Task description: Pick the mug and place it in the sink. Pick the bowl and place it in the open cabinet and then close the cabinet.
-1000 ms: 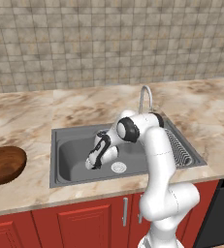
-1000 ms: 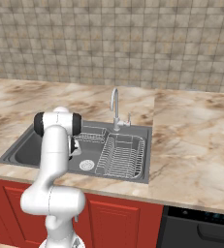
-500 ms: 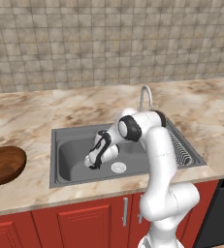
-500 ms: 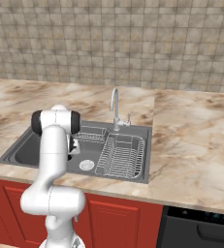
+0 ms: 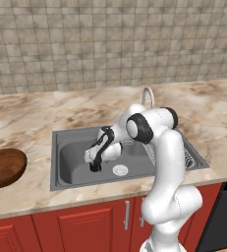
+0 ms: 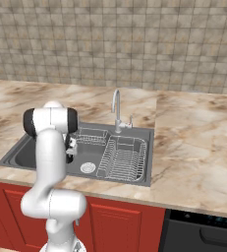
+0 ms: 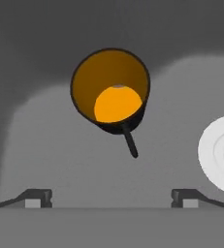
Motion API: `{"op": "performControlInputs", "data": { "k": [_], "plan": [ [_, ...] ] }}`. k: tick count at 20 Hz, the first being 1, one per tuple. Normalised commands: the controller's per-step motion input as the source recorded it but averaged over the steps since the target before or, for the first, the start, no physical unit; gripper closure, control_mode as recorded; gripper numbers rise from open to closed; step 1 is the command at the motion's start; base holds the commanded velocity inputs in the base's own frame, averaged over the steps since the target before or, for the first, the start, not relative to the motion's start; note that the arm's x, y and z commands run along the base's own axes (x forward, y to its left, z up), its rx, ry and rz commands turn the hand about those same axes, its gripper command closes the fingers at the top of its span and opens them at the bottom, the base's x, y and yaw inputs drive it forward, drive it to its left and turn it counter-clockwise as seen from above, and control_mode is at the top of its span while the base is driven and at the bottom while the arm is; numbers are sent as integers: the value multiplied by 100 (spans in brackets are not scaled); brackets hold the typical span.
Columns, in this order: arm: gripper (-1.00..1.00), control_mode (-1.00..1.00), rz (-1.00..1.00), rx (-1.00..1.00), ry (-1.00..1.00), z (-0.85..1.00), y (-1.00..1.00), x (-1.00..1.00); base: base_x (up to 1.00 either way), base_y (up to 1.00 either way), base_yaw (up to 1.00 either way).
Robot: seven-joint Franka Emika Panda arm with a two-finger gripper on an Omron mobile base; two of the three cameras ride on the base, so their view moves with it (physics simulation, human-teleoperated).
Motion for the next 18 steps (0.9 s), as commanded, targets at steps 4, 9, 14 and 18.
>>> {"op": "performControlInputs", "data": {
  "k": [4,9,14,18],
  "plan": [
    [-100,-100,-21,4,15,95,2,-20,0,0,0],
    [-100,-100,-26,0,13,91,1,-5,0,0,0],
    [-100,-100,-18,-1,9,96,0,-1,0,0,0],
    [-100,-100,-18,0,14,89,0,-8,0,0,0]
  ]
}}
